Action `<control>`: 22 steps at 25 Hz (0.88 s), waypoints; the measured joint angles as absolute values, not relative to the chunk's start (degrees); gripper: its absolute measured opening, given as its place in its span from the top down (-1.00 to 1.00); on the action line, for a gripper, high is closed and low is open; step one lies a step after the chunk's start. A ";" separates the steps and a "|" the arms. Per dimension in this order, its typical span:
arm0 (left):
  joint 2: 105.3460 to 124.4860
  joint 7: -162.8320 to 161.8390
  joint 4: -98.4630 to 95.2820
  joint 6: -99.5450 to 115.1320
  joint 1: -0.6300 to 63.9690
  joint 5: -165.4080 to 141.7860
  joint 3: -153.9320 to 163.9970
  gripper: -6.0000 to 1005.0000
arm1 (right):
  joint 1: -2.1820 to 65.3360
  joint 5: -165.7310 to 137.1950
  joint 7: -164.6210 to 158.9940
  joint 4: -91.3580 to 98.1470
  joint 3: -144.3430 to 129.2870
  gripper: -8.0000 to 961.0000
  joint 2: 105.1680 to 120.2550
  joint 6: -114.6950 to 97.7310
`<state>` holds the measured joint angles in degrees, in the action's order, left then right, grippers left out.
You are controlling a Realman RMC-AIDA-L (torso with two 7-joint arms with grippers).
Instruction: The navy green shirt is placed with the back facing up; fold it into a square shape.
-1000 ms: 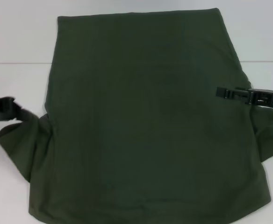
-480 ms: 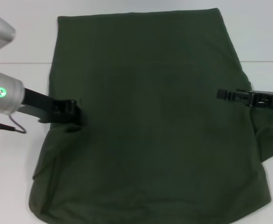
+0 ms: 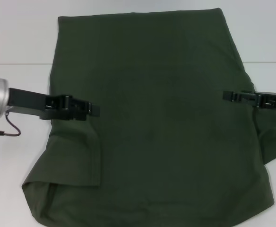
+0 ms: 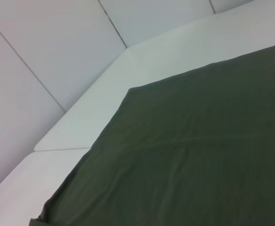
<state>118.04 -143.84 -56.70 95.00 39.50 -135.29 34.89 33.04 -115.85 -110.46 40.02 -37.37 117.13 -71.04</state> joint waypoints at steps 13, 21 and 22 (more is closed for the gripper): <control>120.41 -126.44 -55.18 89.78 30.48 -120.37 34.74 -0.47 | 35.04 -128.26 -135.89 41.76 -37.80 -0.90 104.48 -79.13; 120.74 -125.84 -54.66 89.29 30.13 -119.70 34.55 -0.47 | 36.07 -139.29 -136.47 43.92 -37.85 -0.90 105.01 -79.70; 120.76 -125.83 -54.66 89.29 30.07 -119.68 34.54 -0.47 | 36.01 -139.66 -136.27 43.90 -37.86 -0.90 105.24 -79.57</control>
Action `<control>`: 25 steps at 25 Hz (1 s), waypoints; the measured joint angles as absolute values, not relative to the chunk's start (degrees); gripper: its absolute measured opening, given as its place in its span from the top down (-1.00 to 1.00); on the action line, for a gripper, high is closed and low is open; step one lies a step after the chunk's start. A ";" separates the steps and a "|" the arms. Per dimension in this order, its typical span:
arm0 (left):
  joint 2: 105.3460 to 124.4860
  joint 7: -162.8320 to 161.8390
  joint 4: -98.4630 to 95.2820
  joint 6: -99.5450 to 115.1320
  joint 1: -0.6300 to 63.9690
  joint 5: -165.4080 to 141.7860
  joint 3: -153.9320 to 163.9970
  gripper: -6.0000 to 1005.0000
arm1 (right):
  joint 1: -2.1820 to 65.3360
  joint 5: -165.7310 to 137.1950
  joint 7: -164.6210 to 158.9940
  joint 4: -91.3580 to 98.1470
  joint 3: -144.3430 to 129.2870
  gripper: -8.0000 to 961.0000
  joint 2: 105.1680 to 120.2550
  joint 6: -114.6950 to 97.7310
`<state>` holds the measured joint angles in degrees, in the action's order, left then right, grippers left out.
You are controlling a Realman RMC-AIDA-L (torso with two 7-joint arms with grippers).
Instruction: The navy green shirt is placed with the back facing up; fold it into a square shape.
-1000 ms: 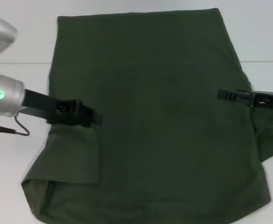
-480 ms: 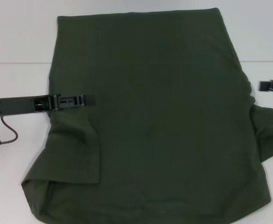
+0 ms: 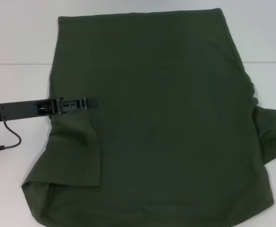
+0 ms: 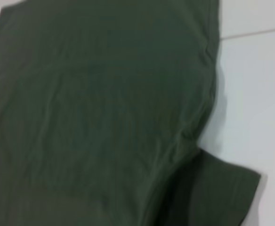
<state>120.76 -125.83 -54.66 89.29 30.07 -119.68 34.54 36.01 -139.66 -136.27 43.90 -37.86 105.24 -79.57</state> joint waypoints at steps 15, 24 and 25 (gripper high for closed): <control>121.11 -125.83 -53.96 88.77 30.07 -118.12 34.55 -0.47 | 37.87 -141.55 -143.91 37.47 -37.63 -0.90 105.88 -74.74; 121.12 -125.62 -53.18 88.51 29.54 -118.12 33.68 -0.47 | 41.38 -142.10 -145.35 31.45 -38.24 -0.90 106.47 -71.00; 121.12 -125.50 -53.16 88.49 29.46 -118.12 33.51 -0.47 | 41.51 -142.35 -145.57 31.36 -38.37 -0.90 106.56 -70.86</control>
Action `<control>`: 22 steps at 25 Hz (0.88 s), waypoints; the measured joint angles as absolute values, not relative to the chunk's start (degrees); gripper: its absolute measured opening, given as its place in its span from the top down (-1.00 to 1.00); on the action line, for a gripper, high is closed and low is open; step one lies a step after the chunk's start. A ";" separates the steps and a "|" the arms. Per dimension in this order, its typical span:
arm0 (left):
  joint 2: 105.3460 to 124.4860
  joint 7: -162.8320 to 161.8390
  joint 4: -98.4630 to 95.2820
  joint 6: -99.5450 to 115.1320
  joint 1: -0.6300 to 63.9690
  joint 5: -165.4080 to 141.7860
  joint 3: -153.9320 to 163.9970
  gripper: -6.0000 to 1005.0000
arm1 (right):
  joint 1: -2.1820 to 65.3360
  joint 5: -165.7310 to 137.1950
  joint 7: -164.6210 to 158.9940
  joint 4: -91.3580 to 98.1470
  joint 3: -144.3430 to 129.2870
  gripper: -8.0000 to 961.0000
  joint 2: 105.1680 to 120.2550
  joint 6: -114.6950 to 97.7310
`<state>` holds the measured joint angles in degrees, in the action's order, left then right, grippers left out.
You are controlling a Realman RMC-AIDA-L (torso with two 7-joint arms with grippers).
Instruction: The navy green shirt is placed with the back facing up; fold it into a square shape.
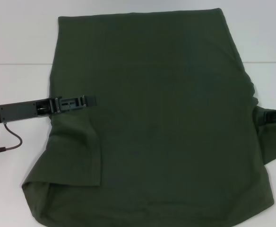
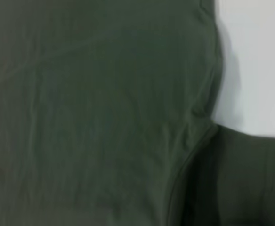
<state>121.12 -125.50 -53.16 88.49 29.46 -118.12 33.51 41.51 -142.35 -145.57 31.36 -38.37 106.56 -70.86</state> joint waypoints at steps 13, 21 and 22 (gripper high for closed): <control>121.02 -124.41 -51.76 88.23 29.09 -118.00 31.97 -0.47 | 41.99 -142.89 -144.93 34.79 -44.25 -0.90 107.51 -69.36; 121.02 -124.33 -51.76 88.14 29.01 -117.95 31.88 -0.47 | 42.14 -142.92 -142.11 35.58 -46.02 -0.90 108.33 -68.06; 121.02 -124.33 -51.77 88.12 28.94 -117.95 31.85 -0.47 | 42.14 -142.92 -142.07 35.58 -46.53 -0.90 108.37 -67.72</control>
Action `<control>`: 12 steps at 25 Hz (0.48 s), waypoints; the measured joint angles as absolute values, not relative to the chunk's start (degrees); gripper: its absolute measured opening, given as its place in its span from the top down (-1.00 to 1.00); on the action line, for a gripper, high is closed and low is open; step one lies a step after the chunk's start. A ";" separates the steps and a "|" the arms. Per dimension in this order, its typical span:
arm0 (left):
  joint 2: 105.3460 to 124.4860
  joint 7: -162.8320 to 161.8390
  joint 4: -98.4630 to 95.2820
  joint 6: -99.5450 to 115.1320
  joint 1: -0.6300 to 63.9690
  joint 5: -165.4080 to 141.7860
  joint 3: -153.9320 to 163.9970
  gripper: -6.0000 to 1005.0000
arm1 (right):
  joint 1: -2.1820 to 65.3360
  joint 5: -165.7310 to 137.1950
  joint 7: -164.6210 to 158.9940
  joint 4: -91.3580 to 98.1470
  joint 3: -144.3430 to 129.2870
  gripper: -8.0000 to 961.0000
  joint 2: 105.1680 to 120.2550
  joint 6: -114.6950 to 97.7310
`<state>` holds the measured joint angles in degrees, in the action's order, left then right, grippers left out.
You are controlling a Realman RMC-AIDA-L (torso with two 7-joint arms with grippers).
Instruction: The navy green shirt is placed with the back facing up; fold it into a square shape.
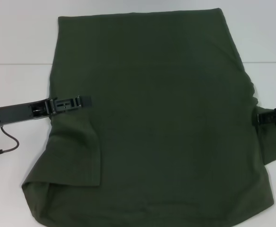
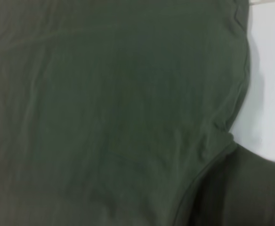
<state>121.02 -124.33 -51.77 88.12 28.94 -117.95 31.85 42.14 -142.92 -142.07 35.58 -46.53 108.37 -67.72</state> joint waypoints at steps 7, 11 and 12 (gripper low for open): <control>120.98 -124.28 -51.77 87.98 28.91 -117.95 31.82 -0.47 | 42.28 -142.91 -140.76 35.60 -49.03 -0.90 108.82 -66.67; 120.96 -124.27 -51.77 87.97 28.89 -117.95 31.39 -0.47 | 42.40 -142.91 -140.64 35.60 -49.86 -0.90 108.98 -66.91; 120.96 -124.28 -51.77 87.97 28.89 -117.94 31.25 -0.47 | 42.43 -142.91 -140.63 35.60 -49.95 -0.90 109.00 -67.03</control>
